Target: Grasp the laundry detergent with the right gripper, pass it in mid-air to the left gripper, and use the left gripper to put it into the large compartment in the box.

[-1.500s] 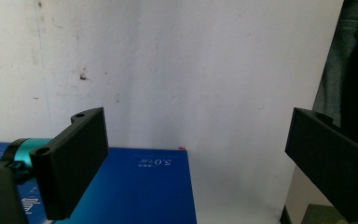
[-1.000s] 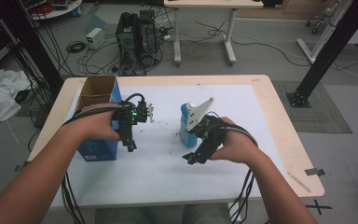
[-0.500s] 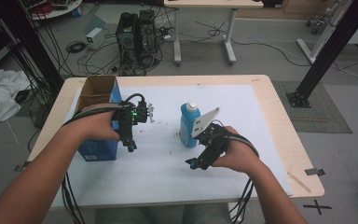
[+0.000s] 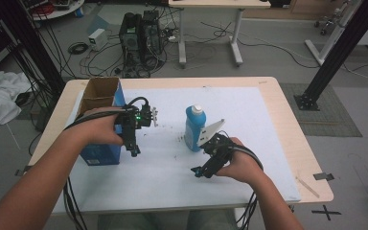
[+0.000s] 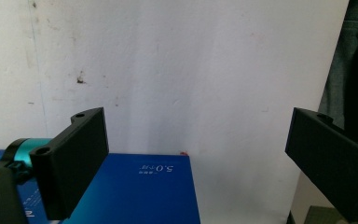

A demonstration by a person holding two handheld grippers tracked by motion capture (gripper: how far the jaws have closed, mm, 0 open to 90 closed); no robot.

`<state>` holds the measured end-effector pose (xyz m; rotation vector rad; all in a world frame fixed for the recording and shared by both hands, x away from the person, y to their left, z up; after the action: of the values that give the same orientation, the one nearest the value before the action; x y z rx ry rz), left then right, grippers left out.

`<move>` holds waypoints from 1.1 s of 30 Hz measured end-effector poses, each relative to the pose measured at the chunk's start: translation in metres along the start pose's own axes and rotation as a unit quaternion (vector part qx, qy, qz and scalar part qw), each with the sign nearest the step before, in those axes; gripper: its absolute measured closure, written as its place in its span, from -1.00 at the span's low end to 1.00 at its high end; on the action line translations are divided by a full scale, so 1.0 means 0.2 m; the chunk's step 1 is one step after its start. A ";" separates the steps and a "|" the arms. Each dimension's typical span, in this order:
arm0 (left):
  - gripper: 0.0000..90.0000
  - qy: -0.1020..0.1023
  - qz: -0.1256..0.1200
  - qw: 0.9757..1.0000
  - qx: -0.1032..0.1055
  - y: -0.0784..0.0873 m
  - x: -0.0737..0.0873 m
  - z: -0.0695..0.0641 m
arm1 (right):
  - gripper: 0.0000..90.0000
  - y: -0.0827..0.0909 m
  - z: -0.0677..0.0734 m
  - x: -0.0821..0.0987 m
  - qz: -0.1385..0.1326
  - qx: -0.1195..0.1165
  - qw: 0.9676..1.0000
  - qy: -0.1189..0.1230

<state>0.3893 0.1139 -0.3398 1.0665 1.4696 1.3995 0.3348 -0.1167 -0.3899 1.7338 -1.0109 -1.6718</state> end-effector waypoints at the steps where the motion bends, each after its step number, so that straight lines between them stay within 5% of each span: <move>1: -0.87 0.000 0.001 1.000 0.001 0.00 0.00 0.00 | -0.74 0.00 0.00 0.01 -0.001 0.006 1.000 -0.008; 6: -0.87 -0.004 0.002 1.000 0.002 0.00 -0.01 0.00 | -0.74 -0.01 -0.02 0.04 0.001 0.039 0.998 -0.040; 13: -0.87 -0.005 0.001 1.000 0.002 0.00 -0.01 0.00 | -0.74 -0.02 -0.06 0.08 -0.008 0.089 0.992 -0.089; 25: -0.87 -0.005 -0.002 1.000 -0.001 0.00 0.01 0.00 | -0.74 -0.06 -0.10 0.11 -0.024 0.123 0.982 -0.141; 33: -0.87 -0.005 -0.009 1.000 0.001 0.00 0.00 0.00 | -0.74 -0.08 -0.10 0.11 -0.053 0.155 0.972 -0.171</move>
<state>0.3885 0.1143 -0.3404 1.0593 1.4704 1.3782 0.3567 -0.1275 -0.4138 1.7481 -1.4220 -2.0160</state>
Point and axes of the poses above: each handheld gripper's, and its own axes: y roughly backward along the jaws, x roughly out of its underside, z roughly to its left, the point moved 4 cm from there along -y, roughly forward along the jaws, and after that the axes turned 11 degrees about y, right-handed, at the moved point
